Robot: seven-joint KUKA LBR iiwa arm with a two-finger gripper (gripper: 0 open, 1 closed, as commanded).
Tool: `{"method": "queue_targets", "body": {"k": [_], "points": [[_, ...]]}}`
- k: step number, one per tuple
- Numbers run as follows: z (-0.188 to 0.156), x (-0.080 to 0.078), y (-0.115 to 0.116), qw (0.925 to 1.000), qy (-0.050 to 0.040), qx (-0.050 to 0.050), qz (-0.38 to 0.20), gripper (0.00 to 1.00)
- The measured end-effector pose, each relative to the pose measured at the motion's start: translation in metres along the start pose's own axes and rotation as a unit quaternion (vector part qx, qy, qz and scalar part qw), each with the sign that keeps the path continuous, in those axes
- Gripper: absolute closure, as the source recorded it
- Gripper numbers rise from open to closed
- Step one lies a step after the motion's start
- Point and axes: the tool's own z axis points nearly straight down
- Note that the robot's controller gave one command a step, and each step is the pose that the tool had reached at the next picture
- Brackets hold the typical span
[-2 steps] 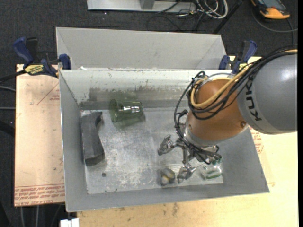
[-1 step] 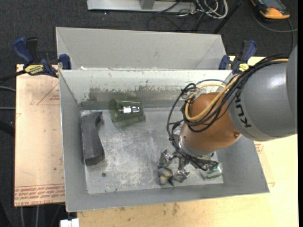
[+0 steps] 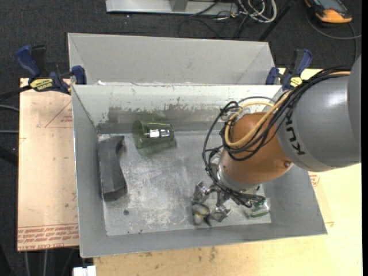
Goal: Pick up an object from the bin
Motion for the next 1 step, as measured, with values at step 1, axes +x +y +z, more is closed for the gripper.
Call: {"method": "queue_targets", "body": {"k": [1], "points": [[-0.1269,-0.0027,0.0013,0.9988,-0.0010,-0.002,-0.048,1.00]]}}
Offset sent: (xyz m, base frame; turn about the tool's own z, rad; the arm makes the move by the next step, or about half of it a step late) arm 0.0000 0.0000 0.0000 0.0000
